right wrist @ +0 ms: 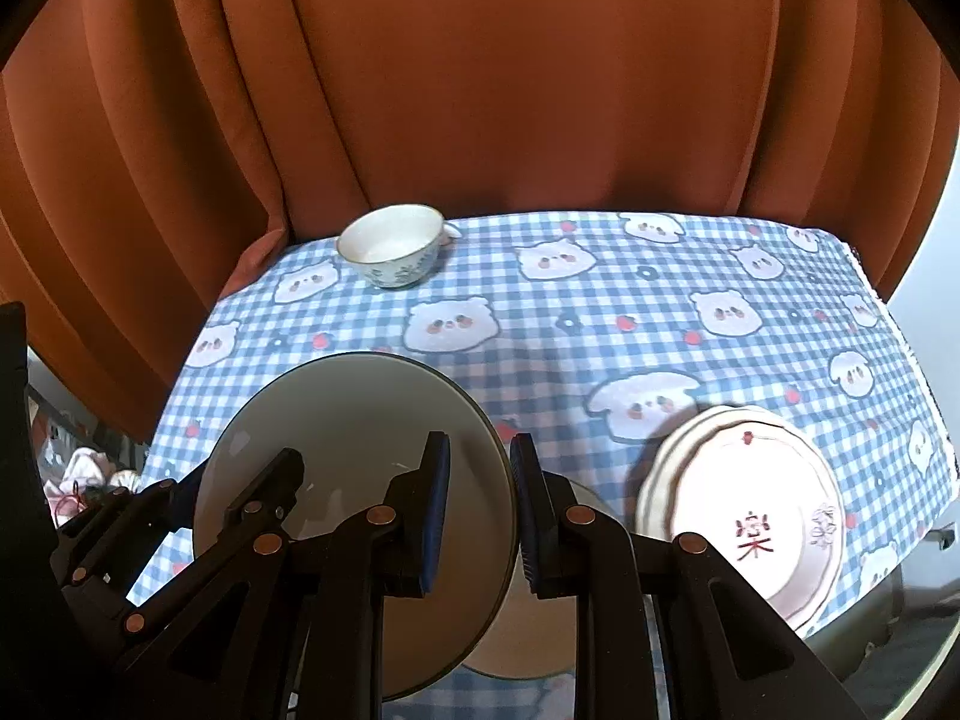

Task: Organize plates and bowls

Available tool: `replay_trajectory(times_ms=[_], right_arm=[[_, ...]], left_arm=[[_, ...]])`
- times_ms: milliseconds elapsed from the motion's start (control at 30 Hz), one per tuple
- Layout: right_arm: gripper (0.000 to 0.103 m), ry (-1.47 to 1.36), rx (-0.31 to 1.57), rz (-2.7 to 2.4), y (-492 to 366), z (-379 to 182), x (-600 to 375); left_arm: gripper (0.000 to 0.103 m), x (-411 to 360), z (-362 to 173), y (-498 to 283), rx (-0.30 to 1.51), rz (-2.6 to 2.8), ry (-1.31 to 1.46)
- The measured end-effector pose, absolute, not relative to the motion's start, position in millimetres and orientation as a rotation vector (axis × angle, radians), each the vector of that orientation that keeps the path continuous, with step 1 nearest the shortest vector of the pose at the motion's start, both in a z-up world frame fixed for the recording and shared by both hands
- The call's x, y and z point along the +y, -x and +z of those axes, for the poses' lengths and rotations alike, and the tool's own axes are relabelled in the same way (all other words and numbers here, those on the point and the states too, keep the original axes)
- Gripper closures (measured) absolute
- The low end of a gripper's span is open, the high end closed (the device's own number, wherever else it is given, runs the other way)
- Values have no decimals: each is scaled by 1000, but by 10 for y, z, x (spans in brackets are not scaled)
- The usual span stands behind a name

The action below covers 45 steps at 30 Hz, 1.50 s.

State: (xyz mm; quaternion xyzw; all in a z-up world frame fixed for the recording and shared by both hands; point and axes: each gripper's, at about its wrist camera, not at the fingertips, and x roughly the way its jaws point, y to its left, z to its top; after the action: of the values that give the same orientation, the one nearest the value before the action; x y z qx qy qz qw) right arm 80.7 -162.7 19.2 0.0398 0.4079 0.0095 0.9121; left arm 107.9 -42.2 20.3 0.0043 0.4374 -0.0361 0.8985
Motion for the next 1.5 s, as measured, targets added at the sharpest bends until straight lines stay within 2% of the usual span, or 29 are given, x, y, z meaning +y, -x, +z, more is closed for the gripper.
replay_trajectory(times_ms=[633, 1500], right_arm=[[79, -82, 937, 64, -693, -307, -2331], [79, -48, 994, 97, -908, -697, -2298]], left_arm=[[78, -1049, -272, -909, 1011, -31, -1], [78, -1053, -608, -1023, 1064, 29, -2]])
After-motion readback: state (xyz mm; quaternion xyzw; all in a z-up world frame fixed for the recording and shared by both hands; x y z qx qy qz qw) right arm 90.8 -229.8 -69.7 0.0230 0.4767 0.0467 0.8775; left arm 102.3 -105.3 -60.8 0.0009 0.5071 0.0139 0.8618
